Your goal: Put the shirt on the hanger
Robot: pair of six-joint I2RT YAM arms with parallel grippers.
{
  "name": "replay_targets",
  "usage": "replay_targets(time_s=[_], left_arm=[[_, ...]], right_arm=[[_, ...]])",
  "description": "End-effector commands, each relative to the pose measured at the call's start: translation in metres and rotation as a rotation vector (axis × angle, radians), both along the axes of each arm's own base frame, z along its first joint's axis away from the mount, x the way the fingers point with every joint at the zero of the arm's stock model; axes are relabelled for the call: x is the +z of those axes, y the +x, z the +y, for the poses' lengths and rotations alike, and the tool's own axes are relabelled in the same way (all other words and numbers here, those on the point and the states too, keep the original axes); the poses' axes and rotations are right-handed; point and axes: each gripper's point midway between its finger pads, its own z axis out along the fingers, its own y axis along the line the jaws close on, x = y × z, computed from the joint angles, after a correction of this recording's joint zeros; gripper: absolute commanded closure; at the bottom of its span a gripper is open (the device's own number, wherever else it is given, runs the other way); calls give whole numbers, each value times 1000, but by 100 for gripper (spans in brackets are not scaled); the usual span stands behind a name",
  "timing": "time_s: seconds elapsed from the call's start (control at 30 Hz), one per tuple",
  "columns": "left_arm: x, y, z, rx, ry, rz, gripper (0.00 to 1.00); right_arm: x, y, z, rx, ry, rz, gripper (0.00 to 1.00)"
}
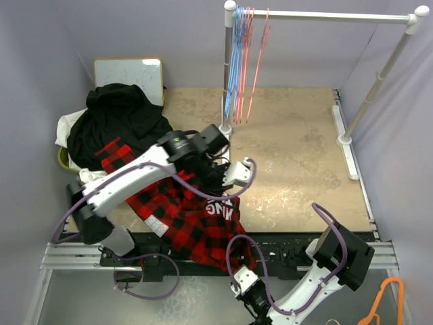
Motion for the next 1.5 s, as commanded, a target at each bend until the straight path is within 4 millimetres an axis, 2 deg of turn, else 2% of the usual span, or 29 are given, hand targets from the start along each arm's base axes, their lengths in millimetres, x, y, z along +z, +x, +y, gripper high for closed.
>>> replay_targets(time_s=[0.0,0.07,0.17,0.3,0.4,0.5,0.6,0.73,0.8,0.87,1.0,1.1,1.17,1.37,1.47], left_arm=[[57,23,23,162,-132,-152,100],[72,23,36,204,-165,-189,100],[101,43,58,325,-240,-244,100],[160,76,85,518,-368,-395,100],[209,96,103,657,-484,-457,100],[265,110,117,758,-623,-484,100],[300,122,119,801,-719,-470,100],[324,141,113,836,-787,-472,100],[333,150,112,865,-827,-483,100],[335,156,110,885,-844,-470,100],[327,168,108,910,-818,-462,100],[314,176,112,946,-784,-469,100],[301,184,118,996,-752,-482,100],[273,209,140,1170,-730,-560,100],[266,221,147,1254,-735,-566,100]], right_arm=[[24,7,0,-88,212,59,100],[39,7,6,-65,279,73,100],[64,30,7,-35,332,21,100],[110,84,1,-86,350,-102,100],[157,131,-17,-172,396,-205,100],[219,167,-50,-262,496,-283,100],[263,184,-80,-309,505,-325,100],[294,193,-102,-331,472,-338,100],[298,194,-104,-334,466,-339,100],[294,193,-100,-336,453,-340,100],[266,202,-85,-421,361,-326,100],[233,222,-65,-542,168,-357,100],[219,238,-54,-619,91,-378,100],[202,288,-31,-803,-21,-436,100],[193,306,-25,-875,8,-421,100]])
